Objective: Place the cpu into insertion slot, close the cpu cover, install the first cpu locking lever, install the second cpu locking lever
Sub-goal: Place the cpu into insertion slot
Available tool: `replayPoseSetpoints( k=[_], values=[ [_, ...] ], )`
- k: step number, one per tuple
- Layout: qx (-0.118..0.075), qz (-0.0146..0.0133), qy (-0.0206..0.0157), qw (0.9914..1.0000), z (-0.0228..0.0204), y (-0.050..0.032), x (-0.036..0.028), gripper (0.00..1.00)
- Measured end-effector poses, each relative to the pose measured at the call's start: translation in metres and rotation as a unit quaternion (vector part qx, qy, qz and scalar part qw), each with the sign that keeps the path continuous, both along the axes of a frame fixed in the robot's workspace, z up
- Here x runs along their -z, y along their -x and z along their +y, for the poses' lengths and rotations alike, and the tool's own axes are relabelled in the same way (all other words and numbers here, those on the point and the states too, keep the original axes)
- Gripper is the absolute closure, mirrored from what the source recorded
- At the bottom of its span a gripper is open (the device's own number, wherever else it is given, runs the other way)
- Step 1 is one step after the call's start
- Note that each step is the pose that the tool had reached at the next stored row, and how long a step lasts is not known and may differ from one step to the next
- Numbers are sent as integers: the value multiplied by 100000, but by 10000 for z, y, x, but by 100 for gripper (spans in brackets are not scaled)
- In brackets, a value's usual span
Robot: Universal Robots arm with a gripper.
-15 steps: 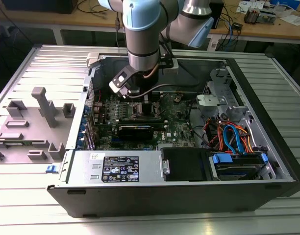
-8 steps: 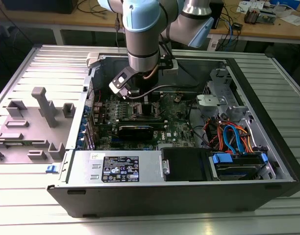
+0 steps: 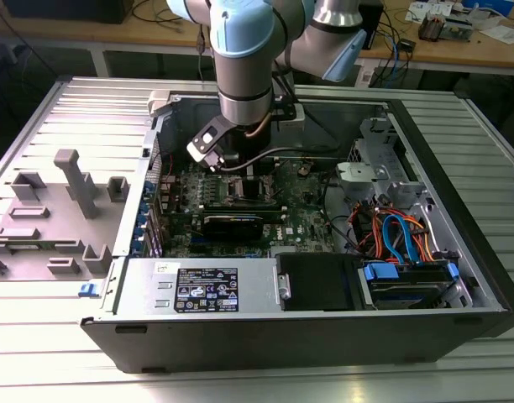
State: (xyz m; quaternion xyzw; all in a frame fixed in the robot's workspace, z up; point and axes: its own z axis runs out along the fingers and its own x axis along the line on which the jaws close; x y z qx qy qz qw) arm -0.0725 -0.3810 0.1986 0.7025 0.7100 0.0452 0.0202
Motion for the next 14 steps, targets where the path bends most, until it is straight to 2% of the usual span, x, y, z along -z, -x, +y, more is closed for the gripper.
replayPoseSetpoints(
  k=[4, 14],
  values=[
    [44, -7, -10, 100000, 0, 0, 22, 46],
    [44, -44, -70, 100000, 3, -2, 31, 45]
  ],
)
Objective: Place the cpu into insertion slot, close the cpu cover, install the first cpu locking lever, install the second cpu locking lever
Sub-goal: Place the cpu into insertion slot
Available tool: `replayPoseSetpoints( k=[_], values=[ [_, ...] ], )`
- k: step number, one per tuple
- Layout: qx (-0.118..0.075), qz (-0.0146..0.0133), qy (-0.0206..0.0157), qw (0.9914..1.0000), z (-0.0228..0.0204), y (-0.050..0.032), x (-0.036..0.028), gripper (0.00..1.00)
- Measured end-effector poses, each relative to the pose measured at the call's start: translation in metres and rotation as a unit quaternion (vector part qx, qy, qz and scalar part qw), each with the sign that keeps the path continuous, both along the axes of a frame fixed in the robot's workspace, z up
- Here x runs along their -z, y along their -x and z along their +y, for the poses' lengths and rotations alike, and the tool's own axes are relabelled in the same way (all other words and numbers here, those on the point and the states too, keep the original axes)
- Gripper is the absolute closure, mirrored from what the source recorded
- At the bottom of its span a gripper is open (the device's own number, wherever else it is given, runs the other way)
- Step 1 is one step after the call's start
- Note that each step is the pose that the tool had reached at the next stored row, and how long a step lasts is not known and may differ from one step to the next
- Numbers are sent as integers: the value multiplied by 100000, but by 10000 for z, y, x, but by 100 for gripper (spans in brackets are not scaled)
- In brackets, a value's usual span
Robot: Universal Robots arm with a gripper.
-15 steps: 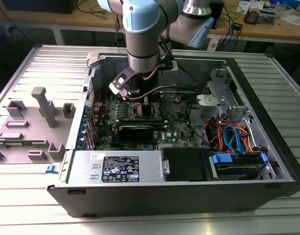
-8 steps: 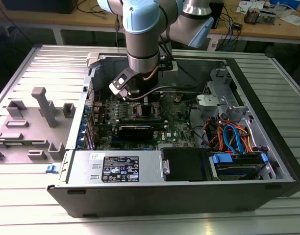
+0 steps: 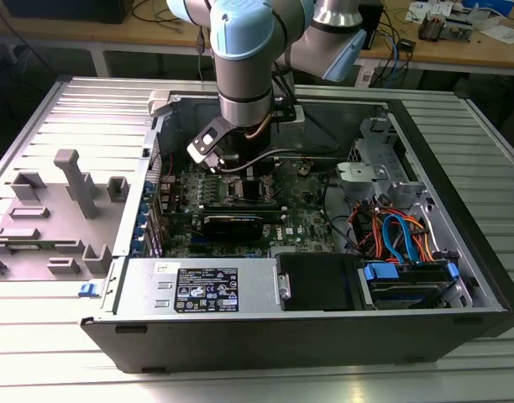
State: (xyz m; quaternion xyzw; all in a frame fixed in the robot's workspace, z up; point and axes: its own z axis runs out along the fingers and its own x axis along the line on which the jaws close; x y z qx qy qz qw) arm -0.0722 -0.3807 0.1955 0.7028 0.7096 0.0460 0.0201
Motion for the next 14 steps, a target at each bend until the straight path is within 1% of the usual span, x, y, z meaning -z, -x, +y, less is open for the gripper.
replayPoseSetpoints(
  k=[1, 14],
  values=[
    [3, 4, 15, 100000, -1, 1, -1, 39],
    [2, 33, 47, 100000, -2, 2, 1, 39]
  ],
)
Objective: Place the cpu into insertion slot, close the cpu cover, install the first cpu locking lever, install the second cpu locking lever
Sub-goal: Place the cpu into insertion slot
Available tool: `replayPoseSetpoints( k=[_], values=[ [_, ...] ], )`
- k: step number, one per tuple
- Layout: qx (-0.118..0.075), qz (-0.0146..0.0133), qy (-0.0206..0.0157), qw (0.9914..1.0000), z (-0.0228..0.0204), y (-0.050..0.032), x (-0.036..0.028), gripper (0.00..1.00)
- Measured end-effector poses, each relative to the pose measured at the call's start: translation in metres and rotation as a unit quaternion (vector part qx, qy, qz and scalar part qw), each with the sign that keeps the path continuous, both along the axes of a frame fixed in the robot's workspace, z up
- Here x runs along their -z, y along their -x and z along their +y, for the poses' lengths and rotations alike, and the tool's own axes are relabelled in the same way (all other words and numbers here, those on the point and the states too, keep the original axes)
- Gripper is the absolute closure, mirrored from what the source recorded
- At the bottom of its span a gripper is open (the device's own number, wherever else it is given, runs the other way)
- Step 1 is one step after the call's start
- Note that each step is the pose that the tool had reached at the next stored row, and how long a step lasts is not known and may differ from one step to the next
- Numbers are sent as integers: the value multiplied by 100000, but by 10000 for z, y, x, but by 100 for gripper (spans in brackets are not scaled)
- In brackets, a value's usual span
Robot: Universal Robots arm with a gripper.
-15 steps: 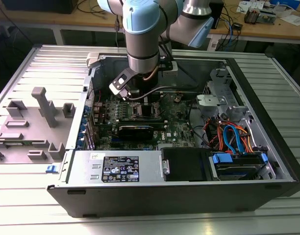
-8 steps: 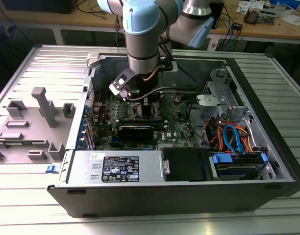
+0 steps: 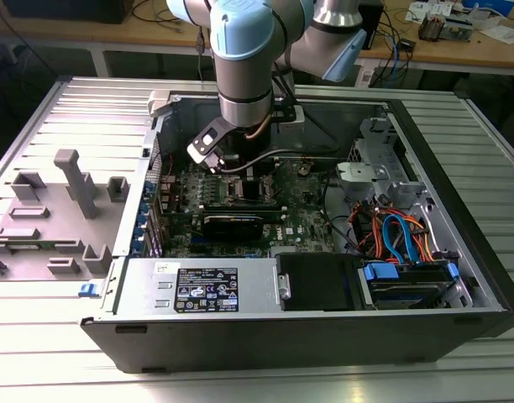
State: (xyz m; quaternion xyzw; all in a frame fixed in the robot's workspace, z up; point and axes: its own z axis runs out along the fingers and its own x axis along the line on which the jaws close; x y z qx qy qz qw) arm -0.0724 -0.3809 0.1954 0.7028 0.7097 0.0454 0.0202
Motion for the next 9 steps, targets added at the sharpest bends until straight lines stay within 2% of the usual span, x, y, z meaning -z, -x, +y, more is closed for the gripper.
replayPoseSetpoints(
  k=[6, 8, 9],
  values=[
    [1, -6, -10, 100000, 0, 0, 0, 39],
    [1, -14, -53, 100000, 2, -1, -18, 39],
    [3, 4, -9, 100000, 0, 0, -49, 39]
  ],
)
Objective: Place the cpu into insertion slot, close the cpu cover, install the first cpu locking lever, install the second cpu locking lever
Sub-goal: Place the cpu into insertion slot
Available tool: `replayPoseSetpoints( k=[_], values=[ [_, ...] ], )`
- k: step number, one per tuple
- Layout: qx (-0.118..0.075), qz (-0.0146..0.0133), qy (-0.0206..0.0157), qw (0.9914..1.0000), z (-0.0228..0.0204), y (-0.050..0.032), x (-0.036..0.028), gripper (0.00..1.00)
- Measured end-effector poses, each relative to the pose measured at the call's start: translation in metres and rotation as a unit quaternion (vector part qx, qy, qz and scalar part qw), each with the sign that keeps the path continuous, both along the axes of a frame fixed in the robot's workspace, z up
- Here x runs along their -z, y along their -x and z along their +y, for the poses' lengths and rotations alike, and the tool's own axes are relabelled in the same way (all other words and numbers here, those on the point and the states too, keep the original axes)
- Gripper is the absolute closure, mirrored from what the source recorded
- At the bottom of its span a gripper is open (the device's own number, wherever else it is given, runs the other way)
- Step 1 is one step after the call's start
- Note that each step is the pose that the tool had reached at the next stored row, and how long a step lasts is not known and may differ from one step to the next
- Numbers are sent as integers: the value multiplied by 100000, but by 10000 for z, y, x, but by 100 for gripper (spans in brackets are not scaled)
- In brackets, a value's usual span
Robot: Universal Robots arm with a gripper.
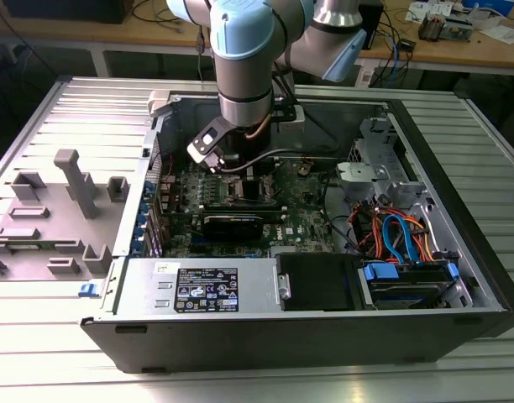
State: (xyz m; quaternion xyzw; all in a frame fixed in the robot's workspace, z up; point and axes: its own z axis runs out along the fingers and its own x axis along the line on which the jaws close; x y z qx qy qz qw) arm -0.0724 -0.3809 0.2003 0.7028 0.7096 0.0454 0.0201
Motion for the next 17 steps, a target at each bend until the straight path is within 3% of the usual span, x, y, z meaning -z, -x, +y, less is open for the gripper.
replayPoseSetpoints(
  k=[17],
  values=[
    [-6, 10, 19, 100000, 1, 0, 18, 39]
  ],
)
